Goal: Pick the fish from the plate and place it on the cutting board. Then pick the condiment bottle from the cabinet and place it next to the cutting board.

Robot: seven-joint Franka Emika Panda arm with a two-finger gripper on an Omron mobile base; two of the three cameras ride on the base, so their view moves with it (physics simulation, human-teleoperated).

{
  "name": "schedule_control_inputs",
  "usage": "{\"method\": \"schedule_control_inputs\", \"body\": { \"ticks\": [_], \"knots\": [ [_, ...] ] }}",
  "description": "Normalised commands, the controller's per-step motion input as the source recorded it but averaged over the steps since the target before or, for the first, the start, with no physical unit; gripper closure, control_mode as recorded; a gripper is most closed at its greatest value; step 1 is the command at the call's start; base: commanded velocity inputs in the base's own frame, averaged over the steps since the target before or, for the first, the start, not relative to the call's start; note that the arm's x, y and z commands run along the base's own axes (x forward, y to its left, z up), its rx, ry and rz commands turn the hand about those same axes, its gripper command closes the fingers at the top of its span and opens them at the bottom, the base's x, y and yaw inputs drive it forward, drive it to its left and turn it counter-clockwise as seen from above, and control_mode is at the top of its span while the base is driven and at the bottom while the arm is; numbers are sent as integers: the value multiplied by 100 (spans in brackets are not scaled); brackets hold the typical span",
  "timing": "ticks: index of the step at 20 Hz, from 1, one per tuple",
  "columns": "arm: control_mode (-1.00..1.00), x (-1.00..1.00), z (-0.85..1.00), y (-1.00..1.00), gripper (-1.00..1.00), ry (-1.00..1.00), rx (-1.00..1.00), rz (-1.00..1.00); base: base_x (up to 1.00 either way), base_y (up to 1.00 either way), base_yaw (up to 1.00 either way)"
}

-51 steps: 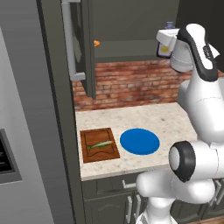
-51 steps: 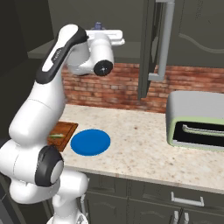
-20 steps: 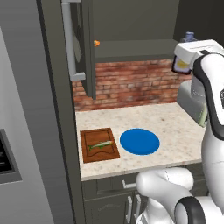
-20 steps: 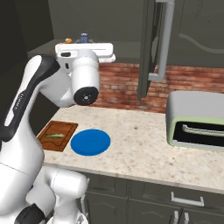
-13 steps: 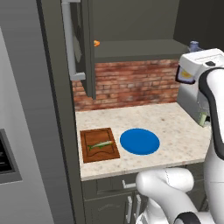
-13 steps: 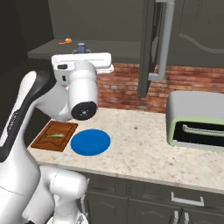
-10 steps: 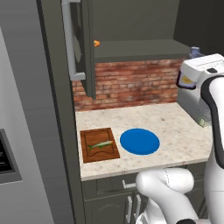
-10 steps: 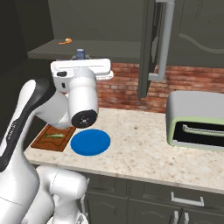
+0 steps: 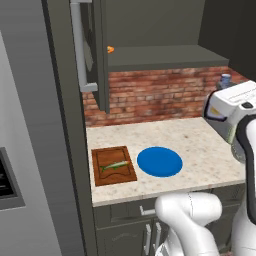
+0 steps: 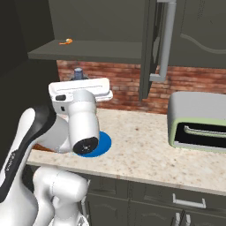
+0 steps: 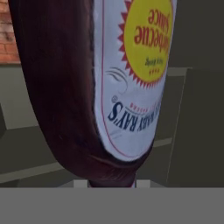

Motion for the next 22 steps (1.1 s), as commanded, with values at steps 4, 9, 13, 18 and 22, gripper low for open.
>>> {"method": "schedule_control_inputs", "body": {
  "ticks": [4, 9, 13, 18, 22],
  "knots": [
    [-100, -35, -32, 0, 100, 0, 0, 3, 0, 0, 0],
    [-100, -36, -24, 0, 100, 0, 0, 2, 0, 0, 0],
    [-100, -35, -17, 0, 100, 0, 0, 1, 0, 0, 0],
    [-100, -33, -13, 0, 100, 0, 0, 0, 0, 0, 0],
    [-100, -35, -15, 0, 100, -3, 0, 0, 0, 0, 0]
  ]
}}
